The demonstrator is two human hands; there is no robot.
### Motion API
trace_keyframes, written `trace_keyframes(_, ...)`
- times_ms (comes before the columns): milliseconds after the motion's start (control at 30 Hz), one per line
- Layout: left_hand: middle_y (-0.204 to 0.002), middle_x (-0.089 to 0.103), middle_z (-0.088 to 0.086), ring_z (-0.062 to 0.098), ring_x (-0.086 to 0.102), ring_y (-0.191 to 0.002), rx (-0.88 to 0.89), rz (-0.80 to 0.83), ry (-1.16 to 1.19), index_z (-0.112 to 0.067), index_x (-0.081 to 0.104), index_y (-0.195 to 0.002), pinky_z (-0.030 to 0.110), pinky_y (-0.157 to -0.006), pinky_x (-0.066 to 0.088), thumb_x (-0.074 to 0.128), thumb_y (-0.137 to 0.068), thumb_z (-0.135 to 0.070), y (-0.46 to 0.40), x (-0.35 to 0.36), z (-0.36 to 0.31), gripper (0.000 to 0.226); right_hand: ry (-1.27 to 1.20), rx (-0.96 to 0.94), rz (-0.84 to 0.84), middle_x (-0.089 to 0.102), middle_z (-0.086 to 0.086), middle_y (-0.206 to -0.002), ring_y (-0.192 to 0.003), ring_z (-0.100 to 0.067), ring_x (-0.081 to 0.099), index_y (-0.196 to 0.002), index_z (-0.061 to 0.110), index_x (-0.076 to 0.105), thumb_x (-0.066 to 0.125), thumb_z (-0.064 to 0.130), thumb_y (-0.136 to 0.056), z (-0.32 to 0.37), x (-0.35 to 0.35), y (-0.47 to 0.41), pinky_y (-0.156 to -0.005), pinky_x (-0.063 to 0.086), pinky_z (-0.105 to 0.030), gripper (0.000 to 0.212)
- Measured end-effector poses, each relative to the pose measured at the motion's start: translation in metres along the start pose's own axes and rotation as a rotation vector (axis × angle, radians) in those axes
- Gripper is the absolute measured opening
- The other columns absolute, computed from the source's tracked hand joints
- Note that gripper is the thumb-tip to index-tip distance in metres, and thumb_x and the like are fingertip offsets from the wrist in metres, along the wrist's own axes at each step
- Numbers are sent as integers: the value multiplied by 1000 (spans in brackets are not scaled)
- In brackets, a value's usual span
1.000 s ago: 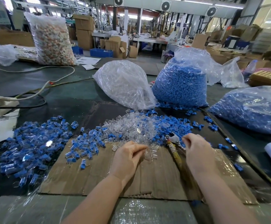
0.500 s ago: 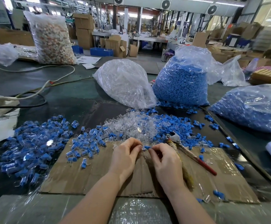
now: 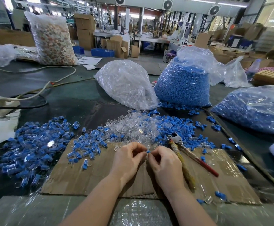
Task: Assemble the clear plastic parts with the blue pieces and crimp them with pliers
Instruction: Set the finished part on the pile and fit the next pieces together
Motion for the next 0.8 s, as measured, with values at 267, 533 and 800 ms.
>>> trace_keyframes(267, -76, 62, -5, -4, 57, -67, 4, 4, -37, -30, 60, -81, 8, -63, 44, 64, -84, -3, 0, -1, -1, 28, -25, -37, -4, 62, 6, -76, -74, -14, 55, -78, 15, 65, 70, 19, -83, 2, -1, 0, -69, 44, -28, 8)
trace_keyframes(533, -72, 66, -7, -3, 60, -63, 16, 50, -31, -33, 63, -82, 11, -62, 47, 63, -84, -2, 0, -1, -3, 30, -79, -103, 44, 61, 6, -88, -86, -14, 56, -102, 14, 71, 72, 9, -81, 8, -3, 1, -77, 50, -33, 22)
trace_keyframes(800, -70, 66, -4, 6, 60, -65, 7, 24, -41, -29, 64, -77, 18, -65, 48, 66, -82, -6, -1, -2, -2, 24, -85, -115, 37, 62, 3, -87, -87, -18, 57, -98, 13, 71, 73, 12, -80, 8, -3, 1, -76, 49, -36, 18)
Point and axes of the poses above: each hand's wrist, its own y-axis away from the middle knuckle, its own x-axis out of the palm, z = x × y, the point moved 6 cm from there along -y, towards the middle knuckle
